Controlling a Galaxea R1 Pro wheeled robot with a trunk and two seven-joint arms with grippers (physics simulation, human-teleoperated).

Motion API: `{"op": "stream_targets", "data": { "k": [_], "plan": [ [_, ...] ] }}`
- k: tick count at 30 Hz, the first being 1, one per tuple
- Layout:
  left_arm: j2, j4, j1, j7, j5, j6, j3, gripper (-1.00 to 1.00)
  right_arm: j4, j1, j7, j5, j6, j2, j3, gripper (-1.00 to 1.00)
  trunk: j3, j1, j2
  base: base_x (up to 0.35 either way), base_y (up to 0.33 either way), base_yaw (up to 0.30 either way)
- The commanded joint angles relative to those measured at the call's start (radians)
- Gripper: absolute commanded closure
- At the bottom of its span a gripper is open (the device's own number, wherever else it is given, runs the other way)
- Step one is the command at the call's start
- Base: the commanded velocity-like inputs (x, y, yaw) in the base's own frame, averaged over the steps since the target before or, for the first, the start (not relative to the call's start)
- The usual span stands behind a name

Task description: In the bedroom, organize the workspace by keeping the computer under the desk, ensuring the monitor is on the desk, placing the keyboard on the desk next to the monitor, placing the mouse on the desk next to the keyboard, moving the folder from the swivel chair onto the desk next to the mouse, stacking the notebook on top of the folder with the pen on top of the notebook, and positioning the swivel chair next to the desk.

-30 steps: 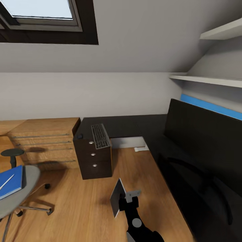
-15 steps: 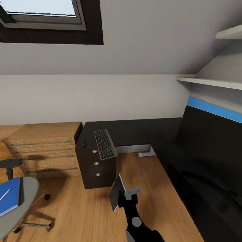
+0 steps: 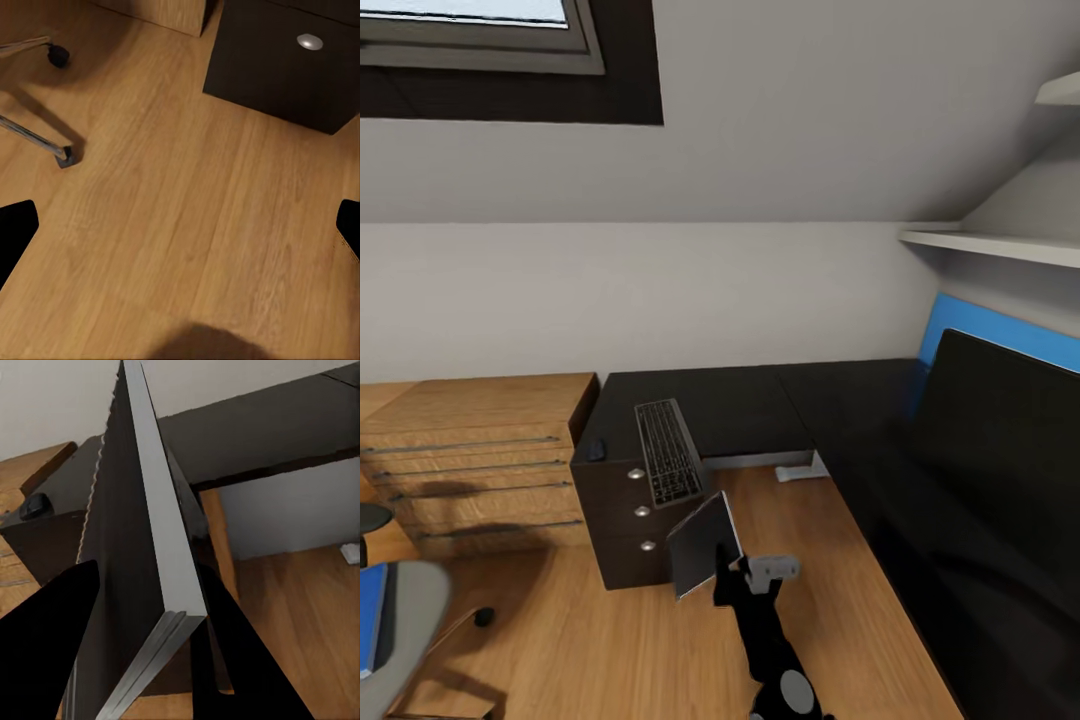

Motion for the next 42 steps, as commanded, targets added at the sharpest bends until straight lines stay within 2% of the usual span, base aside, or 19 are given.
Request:
{"op": "stream_targets", "data": {
  "k": [1,4,5,9,10,14,19,26,30,31,34,35,36,37,38,40,42],
  "plan": [
    [0.001,-0.001,0.0,0.004,0.01,-0.002,-0.002,-1.0,-0.024,0.007,-0.004,-0.024,-0.007,-0.011,0.004,1.0,-0.001,0.001,0.0,0.288,0.001,0.0],
    [0.001,-0.002,0.0,0.004,0.01,-0.002,-0.001,-1.0,-0.092,0.026,-0.004,-0.073,-0.007,-0.044,0.004,1.0,-0.001,0.001,0.0,0.276,0.001,0.0],
    [0.001,-0.002,0.0,0.004,0.01,-0.002,-0.001,-1.0,-0.132,0.035,-0.003,-0.11,-0.007,-0.068,0.004,1.0,-0.001,0.001,0.0,0.262,0.0,0.0],
    [0.001,-0.002,0.0,0.005,0.01,-0.002,-0.001,-1.0,-0.196,0.045,-0.001,-0.191,-0.008,-0.117,0.005,1.0,-0.001,0.001,0.0,0.259,-0.001,0.0],
    [0.001,-0.002,0.0,0.005,0.01,-0.002,-0.001,-1.0,-0.218,0.047,0.0,-0.233,-0.008,-0.135,0.006,1.0,-0.001,0.001,0.0,0.28,-0.025,0.0],
    [0.001,-0.002,0.0,0.005,0.009,-0.002,-0.002,-1.0,-0.25,0.05,0.001,-0.314,-0.008,-0.16,0.006,1.0,-0.001,0.001,0.0,0.297,-0.045,0.0],
    [0.001,-0.001,0.0,0.004,0.009,-0.002,-0.002,-1.0,-0.262,0.051,0.001,-0.374,-0.01,-0.167,0.005,1.0,-0.001,0.001,0.0,0.312,-0.063,0.0],
    [0.001,-0.001,0.0,0.005,0.01,-0.002,-0.002,-1.0,-0.261,0.051,-0.002,-0.409,-0.022,-0.166,-0.008,1.0,-0.001,0.001,0.0,0.317,-0.026,0.0],
    [0.001,0.0,0.0,0.005,0.01,-0.002,-0.002,-1.0,-0.257,0.051,-0.002,-0.419,-0.039,-0.165,-0.057,1.0,-0.001,0.001,0.0,0.32,-0.003,0.0],
    [0.001,0.0,0.0,0.005,0.01,-0.001,-0.002,-1.0,-0.256,0.051,-0.002,-0.44,-0.041,-0.164,-0.074,1.0,-0.001,0.001,0.0,0.287,-0.001,0.0],
    [0.001,0.0,0.0,0.005,0.01,-0.001,-0.002,-1.0,-0.255,0.051,-0.002,-0.508,-0.043,-0.164,-0.086,1.0,-0.001,0.001,0.0,0.175,0.0,0.0],
    [0.001,0.0,0.0,0.005,0.01,0.0,-0.002,-1.0,-0.255,0.051,0.0,-0.616,-0.042,-0.165,-0.093,1.0,-0.001,0.001,0.0,0.056,0.0,0.0],
    [0.001,0.0,0.0,0.005,0.01,-0.001,-0.002,-1.0,-0.255,0.051,0.001,-0.675,-0.042,-0.165,-0.095,1.0,-0.001,0.001,0.0,0.036,0.0,0.0],
    [0.001,-0.001,0.0,0.005,0.01,-0.002,-0.001,-1.0,-0.255,0.051,0.002,-0.792,-0.041,-0.167,-0.098,1.0,-0.001,0.001,0.0,0.015,0.0,0.0],
    [0.001,0.0,0.0,0.005,0.01,-0.002,-0.001,-1.0,-0.255,0.051,0.002,-0.817,-0.041,-0.167,-0.099,1.0,-0.001,0.001,0.0,0.012,0.0,0.0],
    [0.001,-0.001,0.0,0.005,0.01,-0.002,0.0,-1.0,-0.255,0.051,0.002,-0.898,-0.042,-0.168,-0.103,1.0,-0.001,0.001,0.0,0.006,0.0,0.0],
    [0.001,0.0,0.0,0.005,0.01,-0.002,0.0,-1.0,-0.255,0.051,0.003,-0.92,-0.042,-0.168,-0.108,1.0,-0.001,0.001,0.0,0.003,0.0,0.0]
  ]
}}
